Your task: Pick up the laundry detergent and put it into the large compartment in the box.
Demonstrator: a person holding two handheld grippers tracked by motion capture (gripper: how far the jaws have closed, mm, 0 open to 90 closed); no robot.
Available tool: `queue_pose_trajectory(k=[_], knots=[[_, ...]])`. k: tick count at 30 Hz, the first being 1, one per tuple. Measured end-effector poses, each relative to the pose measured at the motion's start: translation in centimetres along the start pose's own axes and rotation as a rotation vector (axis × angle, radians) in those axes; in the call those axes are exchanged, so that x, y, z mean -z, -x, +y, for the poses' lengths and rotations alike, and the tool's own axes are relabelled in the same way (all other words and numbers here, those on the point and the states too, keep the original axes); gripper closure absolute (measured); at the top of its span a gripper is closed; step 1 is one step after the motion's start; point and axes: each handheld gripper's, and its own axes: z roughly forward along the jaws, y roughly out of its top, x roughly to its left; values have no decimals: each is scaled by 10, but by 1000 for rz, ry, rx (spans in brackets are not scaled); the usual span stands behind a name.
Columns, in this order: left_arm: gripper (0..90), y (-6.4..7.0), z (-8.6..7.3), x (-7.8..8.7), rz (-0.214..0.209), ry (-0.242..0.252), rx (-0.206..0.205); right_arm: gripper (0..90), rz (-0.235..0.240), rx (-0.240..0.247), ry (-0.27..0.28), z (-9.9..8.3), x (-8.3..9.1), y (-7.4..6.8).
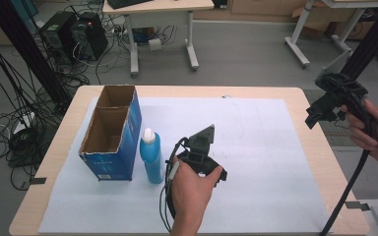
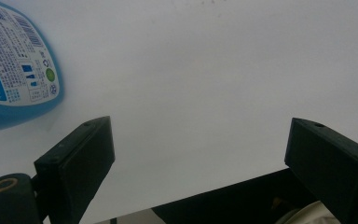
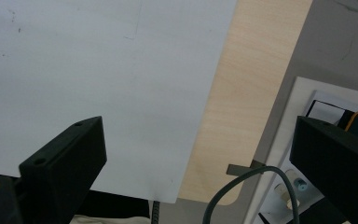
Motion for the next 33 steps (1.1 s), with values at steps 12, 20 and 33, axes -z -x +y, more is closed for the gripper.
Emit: queue_pose_trajectory(k=[12,20,33], knots=[[85,4,-1,4,9,2,-4,33,2,0,4,-2,1,1],[85,8,-2,14,20,16,-6,33,2,-2,6,-4,2,2],[83,11,0,46,40,51,-18,34,-4,0,4,-2,3,-1]])
